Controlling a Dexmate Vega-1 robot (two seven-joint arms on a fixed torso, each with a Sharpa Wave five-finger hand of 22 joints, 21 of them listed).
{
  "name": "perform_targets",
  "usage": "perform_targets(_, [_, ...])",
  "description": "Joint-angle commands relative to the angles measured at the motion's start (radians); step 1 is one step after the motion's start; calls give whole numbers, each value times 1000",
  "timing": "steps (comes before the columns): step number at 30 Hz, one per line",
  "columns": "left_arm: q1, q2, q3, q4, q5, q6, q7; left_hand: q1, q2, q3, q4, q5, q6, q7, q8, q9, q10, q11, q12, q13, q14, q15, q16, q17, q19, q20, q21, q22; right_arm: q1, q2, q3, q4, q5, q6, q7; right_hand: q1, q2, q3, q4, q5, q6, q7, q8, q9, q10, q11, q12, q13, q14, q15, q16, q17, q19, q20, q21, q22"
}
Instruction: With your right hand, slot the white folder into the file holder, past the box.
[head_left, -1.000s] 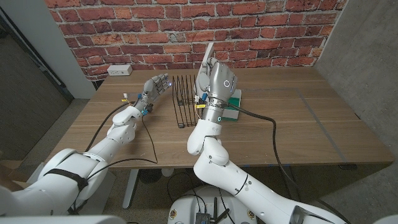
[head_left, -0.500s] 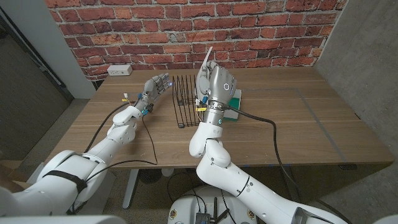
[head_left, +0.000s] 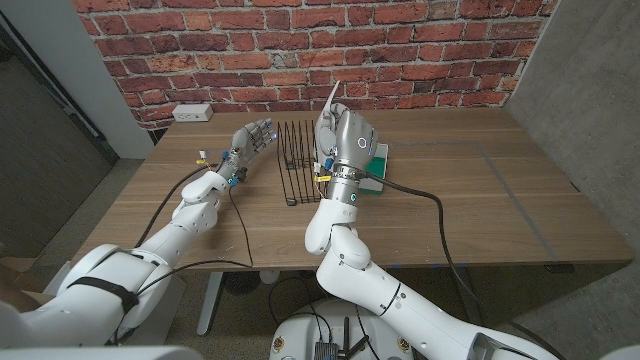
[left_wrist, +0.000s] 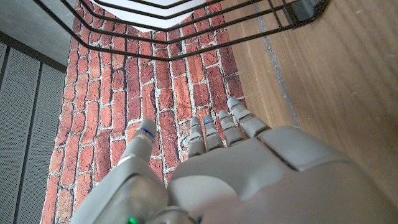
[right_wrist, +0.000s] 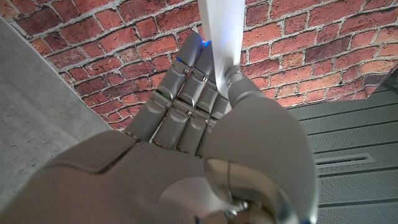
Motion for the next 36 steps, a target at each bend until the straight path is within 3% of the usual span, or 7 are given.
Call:
perform_targets(1, [20, 10, -4, -31, -5, 5, 13, 5, 26, 8, -2, 7, 13, 0, 4, 6, 9, 1, 3, 2, 8, -44, 3, 0, 10, -56, 3, 3, -6, 0, 4, 12, 9, 5, -9, 2, 4, 9, 3, 4, 4, -5, -3, 5, -2, -8, -7, 5, -2, -3, -7, 6, -8, -12, 7, 3])
perform_targets(36, [58, 30, -10, -92, -10, 15, 43, 5, 26, 8, -2, 7, 19, -1, 5, 6, 8, 0, 2, 2, 10, -46, 4, 0, 11, -56, 3, 3, 21, -7, 0, 79, 35, 18, -13, -11, 5, 10, 5, 6, -3, -15, -7, 6, -17, -14, -18, 10, -13, -2, -17, 10, -19, -11, 13, 2])
